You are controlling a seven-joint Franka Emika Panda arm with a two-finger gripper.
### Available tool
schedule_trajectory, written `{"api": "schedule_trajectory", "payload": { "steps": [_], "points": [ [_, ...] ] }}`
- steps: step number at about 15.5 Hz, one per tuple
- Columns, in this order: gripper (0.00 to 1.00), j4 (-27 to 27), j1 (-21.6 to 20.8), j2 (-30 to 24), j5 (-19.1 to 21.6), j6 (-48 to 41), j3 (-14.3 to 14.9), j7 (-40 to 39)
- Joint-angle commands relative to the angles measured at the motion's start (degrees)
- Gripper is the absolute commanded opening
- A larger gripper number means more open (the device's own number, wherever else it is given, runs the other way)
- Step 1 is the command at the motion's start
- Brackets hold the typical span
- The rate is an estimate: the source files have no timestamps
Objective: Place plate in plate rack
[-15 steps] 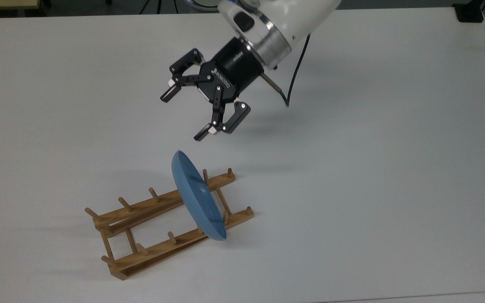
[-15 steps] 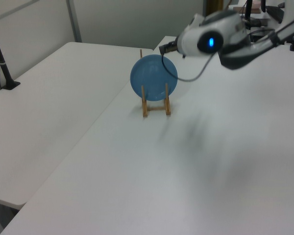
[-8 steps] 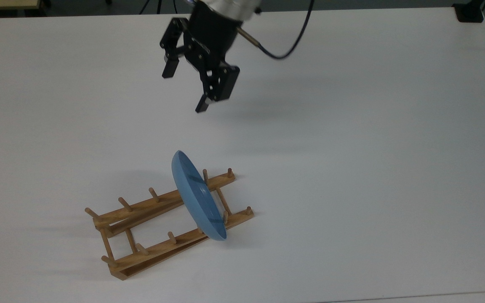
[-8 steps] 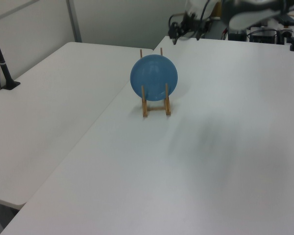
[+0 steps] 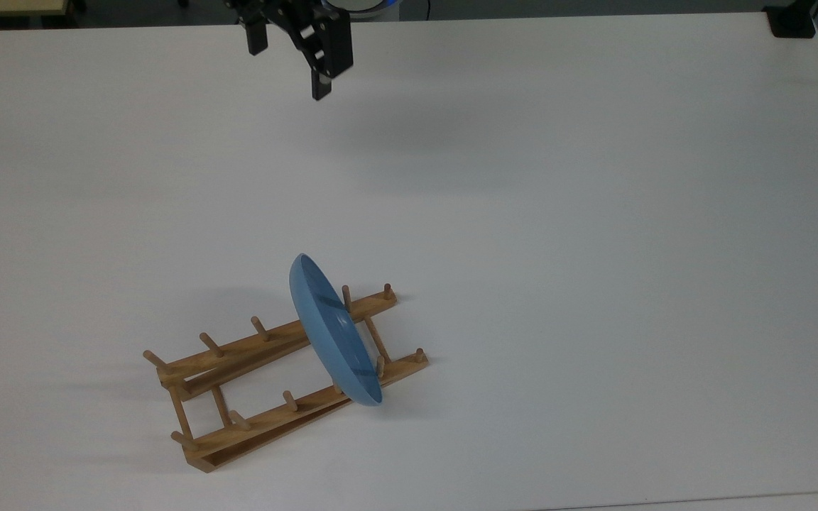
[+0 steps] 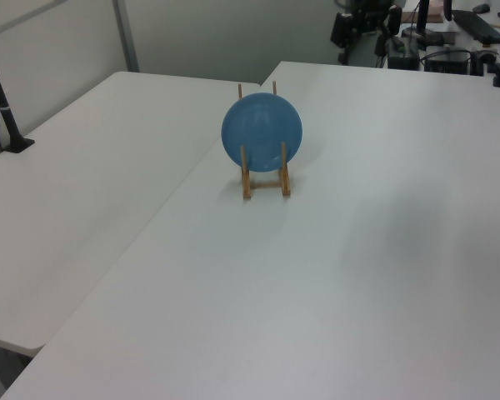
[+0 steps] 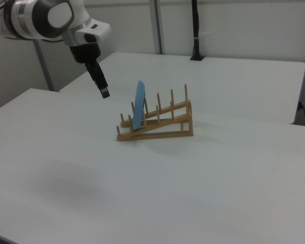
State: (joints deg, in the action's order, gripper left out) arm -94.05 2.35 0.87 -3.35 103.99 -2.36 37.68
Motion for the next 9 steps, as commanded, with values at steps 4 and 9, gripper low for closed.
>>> {"api": "schedule_trajectory", "payload": {
  "steps": [4,9],
  "points": [
    [1.0,-1.4,2.6,-2.5,4.4,-1.8,1.7,-37.2],
    [1.0,-1.1,4.0,-3.9,4.5,-6.5,3.2,-52.1]
  ]
}}
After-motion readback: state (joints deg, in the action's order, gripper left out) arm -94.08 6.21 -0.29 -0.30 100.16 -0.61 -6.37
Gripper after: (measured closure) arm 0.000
